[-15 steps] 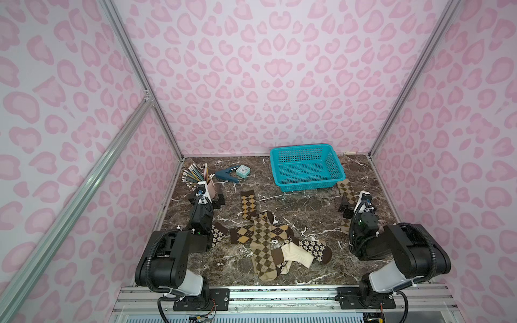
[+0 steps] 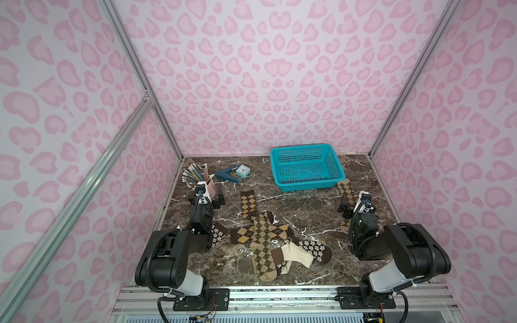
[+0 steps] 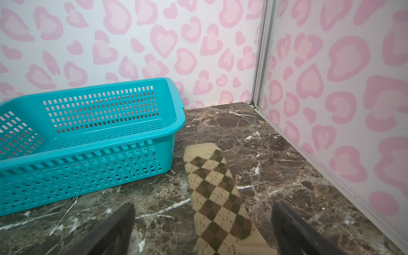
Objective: Place the socks together as a pair
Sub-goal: Adjust the sock at the center of the board.
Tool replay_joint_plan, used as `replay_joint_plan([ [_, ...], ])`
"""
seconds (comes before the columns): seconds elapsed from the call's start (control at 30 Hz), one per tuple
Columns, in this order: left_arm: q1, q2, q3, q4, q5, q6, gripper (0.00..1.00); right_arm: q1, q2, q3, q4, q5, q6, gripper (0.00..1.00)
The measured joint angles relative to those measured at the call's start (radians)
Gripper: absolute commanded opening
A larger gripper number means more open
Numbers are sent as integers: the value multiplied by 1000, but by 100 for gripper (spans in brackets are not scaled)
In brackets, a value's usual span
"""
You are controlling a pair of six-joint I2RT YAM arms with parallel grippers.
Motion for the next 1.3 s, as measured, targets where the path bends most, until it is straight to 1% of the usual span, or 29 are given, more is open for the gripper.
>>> replay_joint_plan([
  [0.27,0,-2,2,-1,0,0,97,-2,-5,0,-4,0,0,100],
  [0.3,-1,-14,11,-31,0,0,97,5,-27,2,-27,2,0,100],
  [0.33,-4,-38,40,-100,-1,-1,97,14,-63,11,-69,19,0,100],
  [0.37,-8,-64,103,-203,-14,-2,97,28,-122,34,-142,36,-1,100],
  [0.4,-15,-75,198,-323,-36,-14,97,39,-189,64,-216,34,0,100],
  [0.47,-21,-61,447,-567,-39,-56,98,50,-322,123,-351,22,35,100],
  [0.5,-30,-50,566,-666,-40,-81,100,51,-386,151,-427,7,58,100],
  [0.53,-44,-48,653,-741,-42,-108,99,52,-446,182,-520,-3,88,100],
  [0.6,-89,-68,729,-860,-43,-145,97,58,-532,250,-726,-43,154,99],
  [0.67,-133,-126,716,-956,-27,-185,97,77,-591,325,-924,-91,214,99],
  [0.73,-150,-217,666,-1030,-15,-241,97,104,-640,407,-1143,-145,283,97],
  [0.8,-163,-288,646,-1069,-16,-286,97,130,-670,475,-1327,-210,355,94],
  [0.83,-186,-323,641,-1088,-15,-300,97,151,-678,504,-1417,-239,394,94],
  [0.87,-212,-349,639,-1104,-5,-306,97,179,-684,525,-1500,-262,434,94],
  [0.93,-285,-415,622,-1144,15,-312,97,272,-696,555,-1675,-295,515,94],
  [1.03,-377,-518,549,-1179,27,-338,97,383,-698,551,-1884,-348,649,87],
  [1.17,-483,-635,421,-1236,37,-381,97,493,-692,504,-2088,-356,811,86],
  [1.3,-578,-740,321,-1236,34,-386,97,523,-688,420,-2167,-364,924,81],
])
